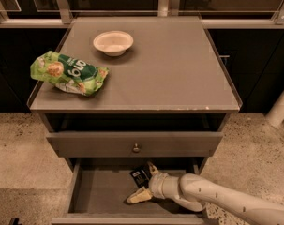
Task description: Pick rxbar chocolate from middle drawer and place on counter
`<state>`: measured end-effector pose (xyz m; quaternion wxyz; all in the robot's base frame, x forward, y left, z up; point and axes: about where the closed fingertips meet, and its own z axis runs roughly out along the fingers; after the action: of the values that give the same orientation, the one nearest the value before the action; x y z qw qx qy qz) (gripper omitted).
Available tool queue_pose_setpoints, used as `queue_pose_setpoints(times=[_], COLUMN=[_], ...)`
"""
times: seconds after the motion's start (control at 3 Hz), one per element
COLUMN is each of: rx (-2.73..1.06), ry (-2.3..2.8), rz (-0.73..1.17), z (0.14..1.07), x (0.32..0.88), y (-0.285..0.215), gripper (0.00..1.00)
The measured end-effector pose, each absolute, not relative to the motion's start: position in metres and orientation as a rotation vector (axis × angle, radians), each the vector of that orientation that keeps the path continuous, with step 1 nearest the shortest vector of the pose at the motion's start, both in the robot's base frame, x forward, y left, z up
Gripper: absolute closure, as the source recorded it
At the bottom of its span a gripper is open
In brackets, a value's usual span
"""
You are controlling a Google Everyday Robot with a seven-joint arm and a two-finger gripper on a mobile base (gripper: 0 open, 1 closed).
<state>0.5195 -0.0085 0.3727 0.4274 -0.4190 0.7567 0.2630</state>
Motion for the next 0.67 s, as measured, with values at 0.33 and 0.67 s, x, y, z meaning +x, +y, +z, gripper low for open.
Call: queue_pose_setpoints(times=[0.33, 0.67], rx=[-1.039, -1.038], ry=[1.911, 1.913], rz=[0.668, 0.669], z=[0.3625, 0.3617], x=[0.5157, 0.5154], y=[-0.0124, -0.0127], gripper=[0.00, 0.00])
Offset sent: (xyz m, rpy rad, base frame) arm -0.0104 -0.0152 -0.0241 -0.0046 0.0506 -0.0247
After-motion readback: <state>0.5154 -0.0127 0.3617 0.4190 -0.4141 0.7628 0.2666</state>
